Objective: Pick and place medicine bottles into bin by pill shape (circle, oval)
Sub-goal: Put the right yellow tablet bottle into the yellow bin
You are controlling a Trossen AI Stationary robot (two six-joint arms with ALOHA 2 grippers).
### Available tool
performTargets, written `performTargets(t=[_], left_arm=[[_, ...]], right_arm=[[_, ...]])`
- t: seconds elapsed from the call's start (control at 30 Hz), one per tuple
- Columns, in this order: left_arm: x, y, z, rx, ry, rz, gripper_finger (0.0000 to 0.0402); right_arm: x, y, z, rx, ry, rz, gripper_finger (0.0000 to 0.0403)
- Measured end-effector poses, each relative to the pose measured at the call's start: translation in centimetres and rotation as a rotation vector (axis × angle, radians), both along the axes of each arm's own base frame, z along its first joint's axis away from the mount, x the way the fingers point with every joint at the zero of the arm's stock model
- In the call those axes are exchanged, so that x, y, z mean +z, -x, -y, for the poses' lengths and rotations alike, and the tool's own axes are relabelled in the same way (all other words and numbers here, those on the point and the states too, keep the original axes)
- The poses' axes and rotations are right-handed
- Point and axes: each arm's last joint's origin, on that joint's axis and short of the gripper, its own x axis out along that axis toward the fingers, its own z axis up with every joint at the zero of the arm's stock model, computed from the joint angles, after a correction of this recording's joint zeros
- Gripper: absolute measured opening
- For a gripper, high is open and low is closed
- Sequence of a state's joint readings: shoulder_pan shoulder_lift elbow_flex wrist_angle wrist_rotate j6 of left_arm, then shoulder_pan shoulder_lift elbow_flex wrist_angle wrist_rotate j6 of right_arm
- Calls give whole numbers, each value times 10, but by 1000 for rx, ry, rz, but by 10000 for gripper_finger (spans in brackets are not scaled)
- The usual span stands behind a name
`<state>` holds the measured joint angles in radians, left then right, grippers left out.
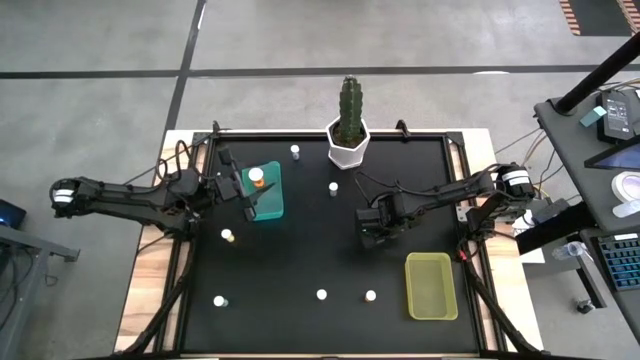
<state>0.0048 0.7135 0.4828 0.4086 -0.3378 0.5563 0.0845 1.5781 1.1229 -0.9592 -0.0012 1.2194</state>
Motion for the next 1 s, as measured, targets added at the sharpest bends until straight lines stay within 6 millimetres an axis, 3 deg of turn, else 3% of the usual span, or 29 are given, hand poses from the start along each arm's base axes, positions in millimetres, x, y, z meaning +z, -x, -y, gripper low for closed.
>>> performTargets(t=[0.27,0.57,0.8,1.0], left_arm=[[-1,-1,0,3,-4,-6,238],[-1,-1,0,5,-4,-6,238],[-1,-1,0,5,-5,-7,238],[-1,-1,0,9,-5,-7,238]], right_arm=[[2,0,-1,3,-23,3,126],[39,0,-5,53,-29,79,116],[67,8,-30,145,-96,163,119],[84,18,-67,266,-178,204,116]])
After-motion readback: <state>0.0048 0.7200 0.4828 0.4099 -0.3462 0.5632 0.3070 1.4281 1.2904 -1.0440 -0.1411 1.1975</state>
